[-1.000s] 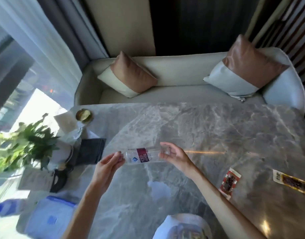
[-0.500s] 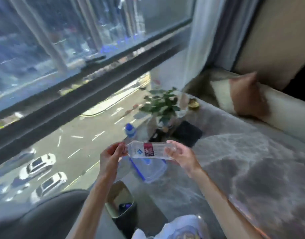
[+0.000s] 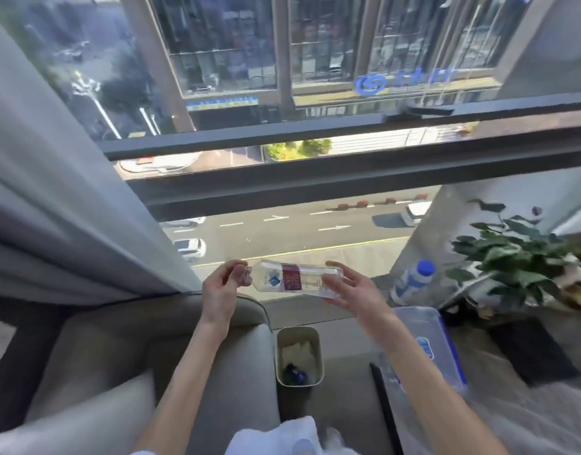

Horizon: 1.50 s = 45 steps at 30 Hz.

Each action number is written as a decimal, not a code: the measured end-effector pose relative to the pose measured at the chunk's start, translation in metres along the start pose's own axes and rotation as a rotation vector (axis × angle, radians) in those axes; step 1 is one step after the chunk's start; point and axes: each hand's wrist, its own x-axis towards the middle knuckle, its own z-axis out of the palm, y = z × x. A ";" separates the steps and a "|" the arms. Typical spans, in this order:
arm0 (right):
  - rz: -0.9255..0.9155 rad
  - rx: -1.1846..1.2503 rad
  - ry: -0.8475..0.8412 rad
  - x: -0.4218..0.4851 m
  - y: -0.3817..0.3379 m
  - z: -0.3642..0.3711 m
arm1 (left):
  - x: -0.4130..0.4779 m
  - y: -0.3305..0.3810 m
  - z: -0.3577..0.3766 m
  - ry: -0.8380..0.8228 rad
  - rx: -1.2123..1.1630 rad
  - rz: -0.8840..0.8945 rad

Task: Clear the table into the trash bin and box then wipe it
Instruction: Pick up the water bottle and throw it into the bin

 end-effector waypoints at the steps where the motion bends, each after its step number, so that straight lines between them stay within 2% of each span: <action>1: 0.005 0.004 -0.009 0.005 0.000 0.000 | 0.002 0.000 0.000 0.010 -0.002 0.013; 10: 0.078 -0.037 0.025 0.047 0.011 -0.015 | -0.008 -0.048 0.013 0.094 0.021 -0.037; 15: 0.202 0.011 0.077 0.064 0.039 -0.019 | 0.011 -0.074 0.013 0.064 0.122 -0.184; 18: 0.320 0.072 0.172 0.087 0.075 -0.021 | 0.033 -0.113 0.021 0.067 0.084 -0.372; 23: 0.519 0.177 0.330 0.147 0.181 -0.038 | 0.076 -0.241 0.047 0.073 -0.067 -0.700; 29: 0.709 0.225 0.447 0.232 0.392 -0.078 | 0.129 -0.480 0.066 -0.003 0.046 -0.853; 33: 0.776 0.271 0.504 0.280 0.521 -0.100 | 0.139 -0.622 0.072 -0.114 0.271 -0.802; 38: 0.831 0.383 0.558 0.327 0.643 -0.119 | 0.158 -0.745 0.080 -0.142 0.323 -0.885; 45: 0.814 0.496 0.698 0.376 0.743 -0.123 | 0.166 -0.839 0.106 0.017 0.438 -0.885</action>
